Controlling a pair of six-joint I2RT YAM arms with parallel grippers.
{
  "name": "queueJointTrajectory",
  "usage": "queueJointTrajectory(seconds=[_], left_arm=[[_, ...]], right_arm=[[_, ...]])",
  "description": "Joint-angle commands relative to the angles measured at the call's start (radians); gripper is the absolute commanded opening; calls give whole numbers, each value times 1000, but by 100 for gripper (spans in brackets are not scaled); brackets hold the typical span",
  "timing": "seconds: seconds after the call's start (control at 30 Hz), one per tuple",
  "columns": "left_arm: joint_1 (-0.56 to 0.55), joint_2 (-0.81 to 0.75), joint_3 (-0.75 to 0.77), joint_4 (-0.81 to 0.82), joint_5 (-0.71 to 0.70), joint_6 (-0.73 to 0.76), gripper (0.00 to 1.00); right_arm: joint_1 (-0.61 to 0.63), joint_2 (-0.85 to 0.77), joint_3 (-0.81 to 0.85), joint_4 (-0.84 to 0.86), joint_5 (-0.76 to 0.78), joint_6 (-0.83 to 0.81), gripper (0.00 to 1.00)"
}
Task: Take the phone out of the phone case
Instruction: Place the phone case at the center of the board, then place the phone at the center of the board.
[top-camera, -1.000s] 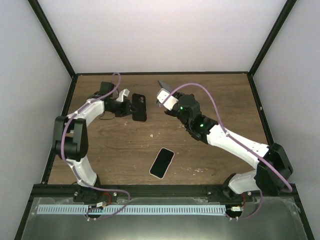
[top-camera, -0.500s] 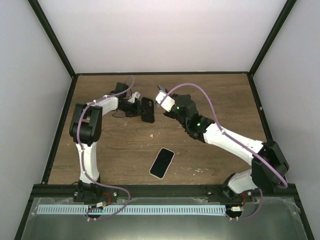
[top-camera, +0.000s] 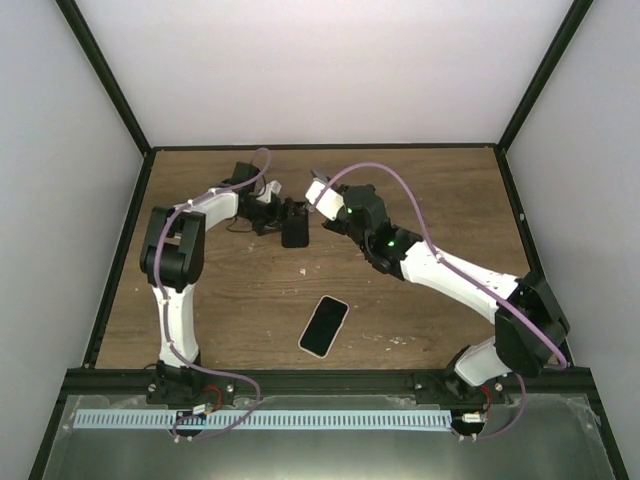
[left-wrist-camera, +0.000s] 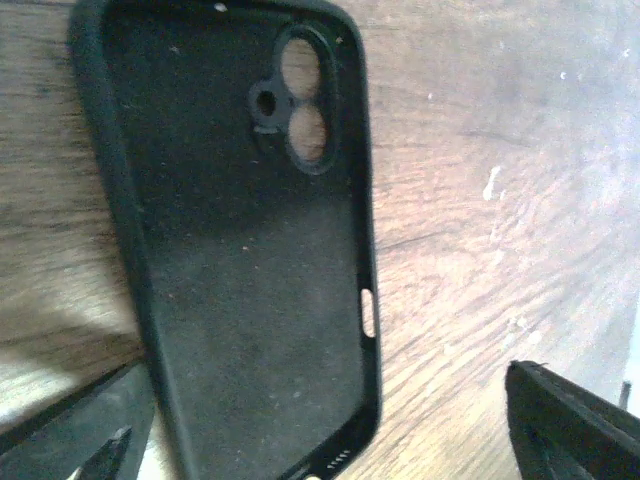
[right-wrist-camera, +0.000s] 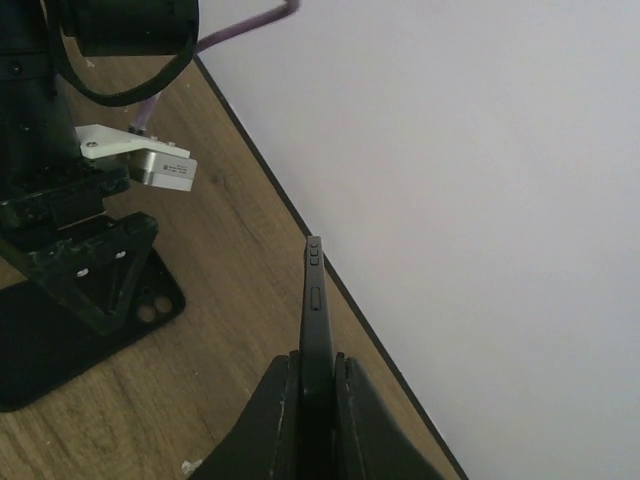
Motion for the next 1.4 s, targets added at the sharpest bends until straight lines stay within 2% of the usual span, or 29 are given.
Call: queueJointTrajectory(seconds=[0.0, 0.27, 0.37, 0.53, 0.7, 0.93, 1.07, 1.17, 1.37], left_arm=[[12, -50, -41, -17, -69, 2, 100], [102, -235, -95, -1, -17, 3, 100], [158, -314, -129, -3, 45, -7, 100], [239, -451, -198, 43, 181, -54, 100], [285, -568, -276, 163, 317, -176, 100], [286, -712, -419, 423, 424, -410, 100], [272, -725, -438, 454, 451, -464, 100], [254, -730, -439, 464, 453, -483, 99], [216, -728, -439, 501, 451, -517, 84]], right_arm=[[-7, 15, 72, 80, 4, -32, 1], [-7, 49, 71, 173, 37, -118, 1], [-5, 55, 51, 234, 43, -148, 1], [16, 90, -19, 446, 81, -293, 1], [68, 133, -82, 702, 114, -485, 1], [162, 205, -136, 955, 130, -684, 1], [204, 263, -147, 1097, 142, -800, 1], [227, 288, -144, 1129, 140, -832, 1], [264, 303, -143, 1135, 133, -846, 1]])
